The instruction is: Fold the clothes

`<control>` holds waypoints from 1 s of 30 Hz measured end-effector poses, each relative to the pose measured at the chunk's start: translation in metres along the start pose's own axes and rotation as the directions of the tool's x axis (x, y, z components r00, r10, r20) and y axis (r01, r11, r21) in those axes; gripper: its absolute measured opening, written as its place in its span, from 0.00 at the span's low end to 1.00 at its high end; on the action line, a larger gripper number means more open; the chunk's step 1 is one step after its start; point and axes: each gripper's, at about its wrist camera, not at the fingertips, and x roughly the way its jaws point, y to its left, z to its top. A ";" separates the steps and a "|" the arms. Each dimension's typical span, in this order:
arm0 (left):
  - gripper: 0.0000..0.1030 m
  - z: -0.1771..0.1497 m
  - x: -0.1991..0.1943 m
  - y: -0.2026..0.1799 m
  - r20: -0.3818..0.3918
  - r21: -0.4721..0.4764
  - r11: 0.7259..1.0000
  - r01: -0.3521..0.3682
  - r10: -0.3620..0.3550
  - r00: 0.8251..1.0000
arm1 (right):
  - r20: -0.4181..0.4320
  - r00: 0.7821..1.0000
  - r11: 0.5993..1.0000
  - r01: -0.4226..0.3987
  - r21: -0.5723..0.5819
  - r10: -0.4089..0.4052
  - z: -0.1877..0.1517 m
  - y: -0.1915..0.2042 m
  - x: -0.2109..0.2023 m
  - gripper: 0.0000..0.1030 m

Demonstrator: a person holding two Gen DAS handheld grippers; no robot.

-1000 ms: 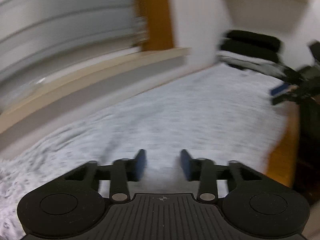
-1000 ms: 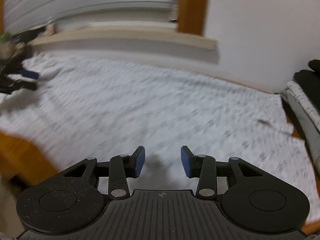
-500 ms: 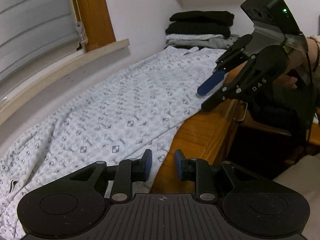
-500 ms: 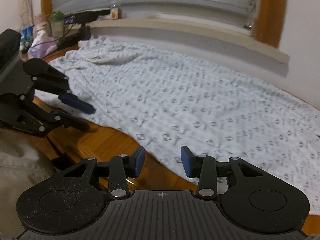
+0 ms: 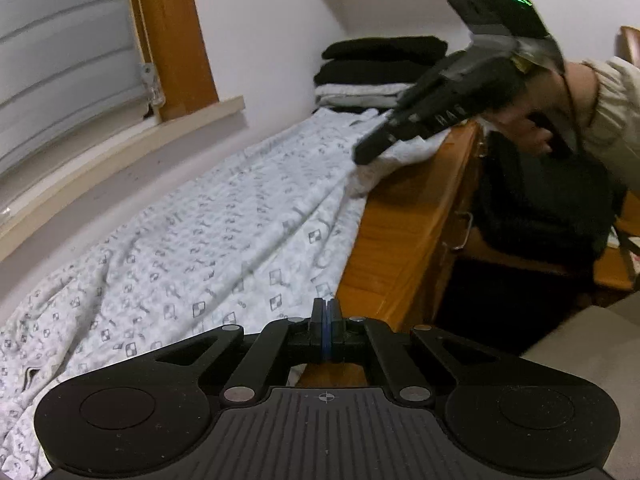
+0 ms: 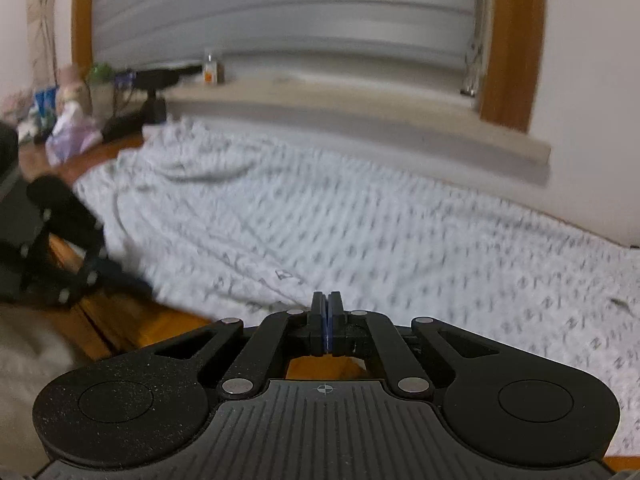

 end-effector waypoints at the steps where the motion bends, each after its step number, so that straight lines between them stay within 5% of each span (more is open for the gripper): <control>1: 0.00 -0.001 -0.004 0.000 -0.003 -0.006 1.000 0.016 -0.016 1.000 | 0.005 1.000 1.000 -0.001 0.000 0.001 0.003 0.001 -0.001 0.01; 6: 0.00 -0.006 -0.017 -0.003 0.004 -0.025 0.995 0.098 -0.098 0.995 | -0.007 1.000 1.000 0.015 0.004 -0.015 0.006 0.001 0.004 0.03; 9: 0.04 -0.003 -0.018 0.001 0.028 -0.046 0.998 0.052 -0.051 0.998 | -0.016 0.999 0.999 0.042 0.015 -0.042 0.002 0.001 0.009 0.06; 14: 0.42 0.007 0.011 0.009 0.004 -0.042 0.999 -0.013 0.013 1.000 | -0.016 0.997 0.997 0.073 0.039 -0.072 -0.008 -0.008 0.003 0.08; 19: 0.41 0.008 0.043 0.012 -0.049 -0.030 0.999 -0.022 0.021 0.999 | -0.014 0.997 0.996 0.075 0.048 -0.074 -0.025 -0.017 -0.013 0.23; 22: 0.01 0.004 0.040 0.015 -0.023 -0.043 0.999 -0.019 0.018 1.000 | -0.032 0.995 0.994 0.098 0.050 -0.096 -0.039 -0.026 -0.023 0.28; 26: 0.01 0.005 0.017 0.014 0.044 -0.055 0.998 -0.009 0.011 0.999 | -0.053 0.980 0.974 0.197 0.116 -0.192 -0.061 -0.057 -0.037 0.29; 30: 0.01 0.005 -0.013 0.014 0.091 -0.055 0.998 0.041 -0.036 0.995 | -0.070 0.931 0.896 0.364 0.254 -0.359 -0.090 -0.106 -0.046 0.29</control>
